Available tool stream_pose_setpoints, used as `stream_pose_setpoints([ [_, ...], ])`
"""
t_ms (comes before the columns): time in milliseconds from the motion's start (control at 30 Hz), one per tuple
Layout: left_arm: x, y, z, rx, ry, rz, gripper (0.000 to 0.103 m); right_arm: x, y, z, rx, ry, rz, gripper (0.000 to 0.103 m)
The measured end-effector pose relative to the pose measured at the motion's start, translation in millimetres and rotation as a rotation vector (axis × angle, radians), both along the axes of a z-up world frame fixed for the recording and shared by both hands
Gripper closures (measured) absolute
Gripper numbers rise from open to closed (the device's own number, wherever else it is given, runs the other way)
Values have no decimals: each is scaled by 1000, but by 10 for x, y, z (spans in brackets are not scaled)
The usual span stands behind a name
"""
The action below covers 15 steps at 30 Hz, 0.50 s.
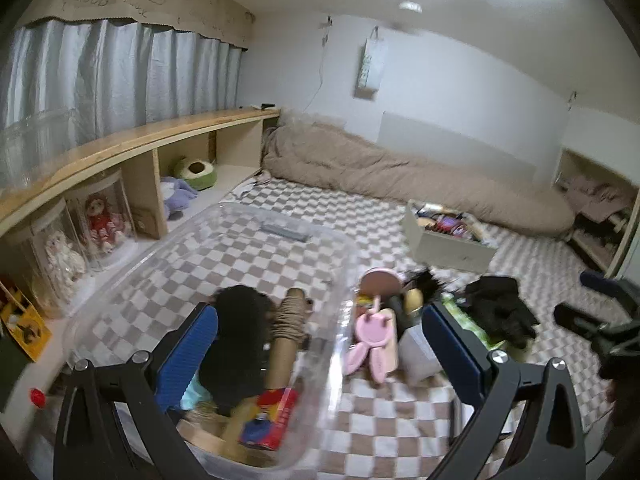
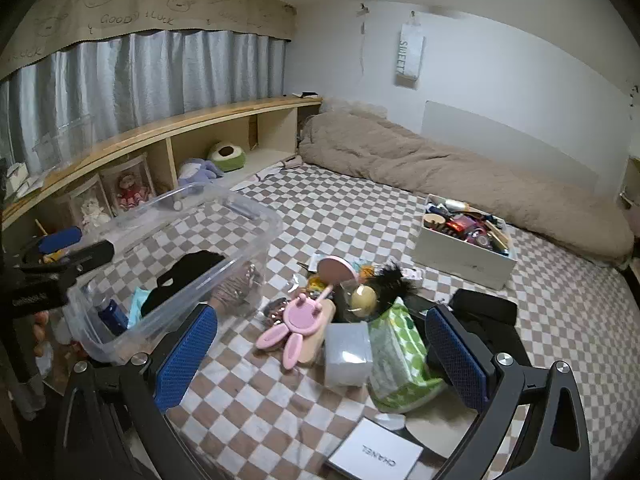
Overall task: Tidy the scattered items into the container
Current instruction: 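Move both tools back over the pile of items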
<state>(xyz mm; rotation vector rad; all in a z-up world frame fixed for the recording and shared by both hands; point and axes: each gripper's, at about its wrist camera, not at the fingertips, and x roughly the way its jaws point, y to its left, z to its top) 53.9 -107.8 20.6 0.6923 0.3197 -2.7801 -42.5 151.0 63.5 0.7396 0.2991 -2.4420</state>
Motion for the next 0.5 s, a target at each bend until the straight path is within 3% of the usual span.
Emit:
stream_pose_setpoints([
  [233, 185, 280, 90, -13, 71, -17, 0, 162, 262, -9, -23, 24, -32, 0],
  [500, 317, 465, 136, -38, 112, -38, 0, 294, 685, 43, -143, 98, -115, 0],
])
